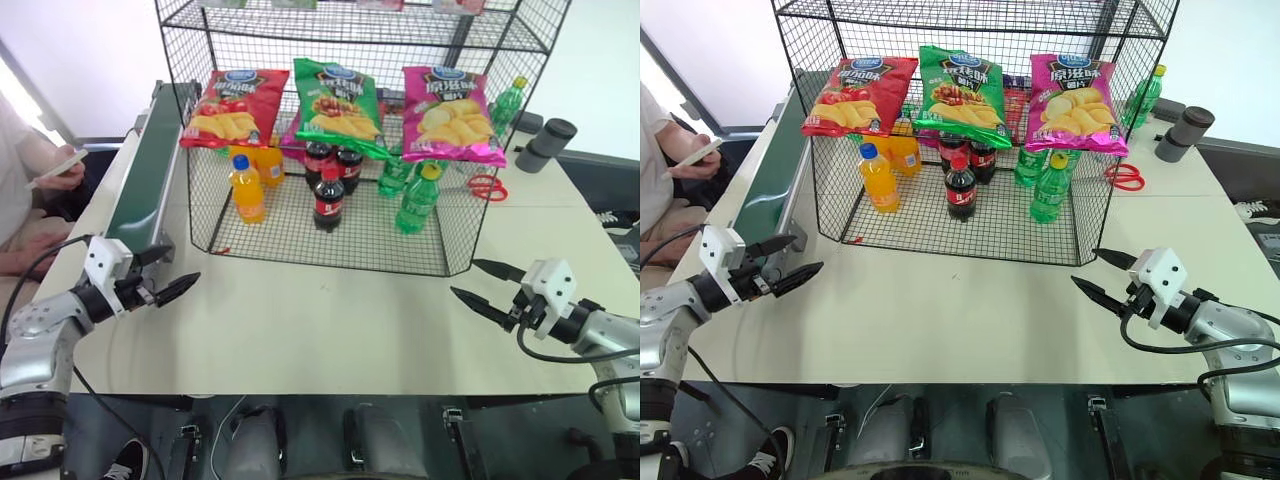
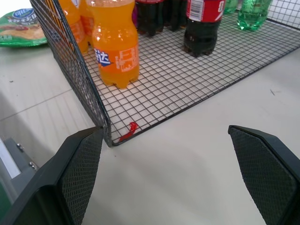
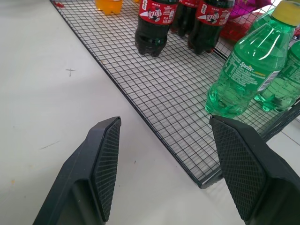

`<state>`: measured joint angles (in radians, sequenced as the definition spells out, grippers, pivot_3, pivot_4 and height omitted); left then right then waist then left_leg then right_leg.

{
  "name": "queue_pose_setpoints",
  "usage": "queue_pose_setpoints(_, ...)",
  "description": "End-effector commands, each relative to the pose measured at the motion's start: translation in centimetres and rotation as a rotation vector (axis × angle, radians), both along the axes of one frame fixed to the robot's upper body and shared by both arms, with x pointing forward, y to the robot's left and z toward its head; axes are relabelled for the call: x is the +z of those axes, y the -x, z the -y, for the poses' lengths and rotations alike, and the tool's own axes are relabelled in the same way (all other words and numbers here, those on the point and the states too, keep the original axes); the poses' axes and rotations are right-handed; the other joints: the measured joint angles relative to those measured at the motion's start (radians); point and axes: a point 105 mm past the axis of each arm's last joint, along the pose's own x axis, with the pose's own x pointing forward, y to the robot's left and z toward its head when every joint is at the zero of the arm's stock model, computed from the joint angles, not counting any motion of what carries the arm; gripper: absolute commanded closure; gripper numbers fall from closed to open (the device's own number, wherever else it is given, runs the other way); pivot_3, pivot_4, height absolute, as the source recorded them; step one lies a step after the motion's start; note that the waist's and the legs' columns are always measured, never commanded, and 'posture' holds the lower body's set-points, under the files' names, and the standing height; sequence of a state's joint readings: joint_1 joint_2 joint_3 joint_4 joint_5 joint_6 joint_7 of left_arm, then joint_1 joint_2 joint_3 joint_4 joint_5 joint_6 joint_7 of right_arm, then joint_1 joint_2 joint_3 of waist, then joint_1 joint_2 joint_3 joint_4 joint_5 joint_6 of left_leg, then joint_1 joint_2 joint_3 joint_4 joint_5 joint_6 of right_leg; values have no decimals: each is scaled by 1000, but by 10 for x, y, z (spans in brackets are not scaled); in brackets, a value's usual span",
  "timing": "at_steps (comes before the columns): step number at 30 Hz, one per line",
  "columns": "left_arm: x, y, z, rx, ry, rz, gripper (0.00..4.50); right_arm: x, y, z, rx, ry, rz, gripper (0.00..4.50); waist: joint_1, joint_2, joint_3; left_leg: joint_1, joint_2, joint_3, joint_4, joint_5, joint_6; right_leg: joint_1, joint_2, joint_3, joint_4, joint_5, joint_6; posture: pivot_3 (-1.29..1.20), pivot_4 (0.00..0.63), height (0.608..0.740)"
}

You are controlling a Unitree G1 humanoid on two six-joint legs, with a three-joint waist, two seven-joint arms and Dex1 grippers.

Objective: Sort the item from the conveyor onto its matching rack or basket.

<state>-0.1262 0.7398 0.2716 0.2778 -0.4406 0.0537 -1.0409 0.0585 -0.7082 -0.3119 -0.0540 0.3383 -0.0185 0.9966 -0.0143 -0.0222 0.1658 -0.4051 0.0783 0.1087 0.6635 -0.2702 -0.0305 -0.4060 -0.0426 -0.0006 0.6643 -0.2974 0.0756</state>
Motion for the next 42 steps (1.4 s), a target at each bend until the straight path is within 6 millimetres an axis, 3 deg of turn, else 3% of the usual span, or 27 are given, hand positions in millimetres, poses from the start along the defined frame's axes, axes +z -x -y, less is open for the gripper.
queue_pose_setpoints(1, 13, 1, -7, 5, -50, 58, 0, 5, 1, 2, 10, 20, 25, 1368, 1, 0, 0, 0, 0, 0, 0, 0, 0, 0, 0, 0, 0, 0, 0, 0, 150, 740)
queue_pose_setpoints(9, 23, -4, -1, -11, -40, 82, 0, 2, -1, 3, 18, 21, 20, 1368, 2, 0, 0, 0, 0, 0, 0, 0, 0, 0, 0, 0, 0, 0, 0, 0, 150, 740)
queue_pose_setpoints(31, 23, -15, 9, -56, -60, 99, 0, -4, 2, 4, 33, 41, 21, 1368, 2, 0, 0, 0, 0, 2, 1, 0, 0, 0, 0, 0, 1, 0, 0, 0, 150, 740)
queue_pose_setpoints(37, 26, -21, 4, -49, -73, 137, 0, 1, -5, 8, 11, 42, 52, 1368, 0, 0, 0, 1, 0, 2, 1, 0, 0, 0, 0, 0, 1, 0, 0, 0, 150, 740)
queue_pose_setpoints(42, 36, -39, -11, 30, -70, 184, 0, 9, -8, 11, -4, 49, 86, 1368, 4, 0, 0, 0, -1, 3, 2, 0, 0, 0, 1, 0, 1, 0, 0, 0, 150, 740)
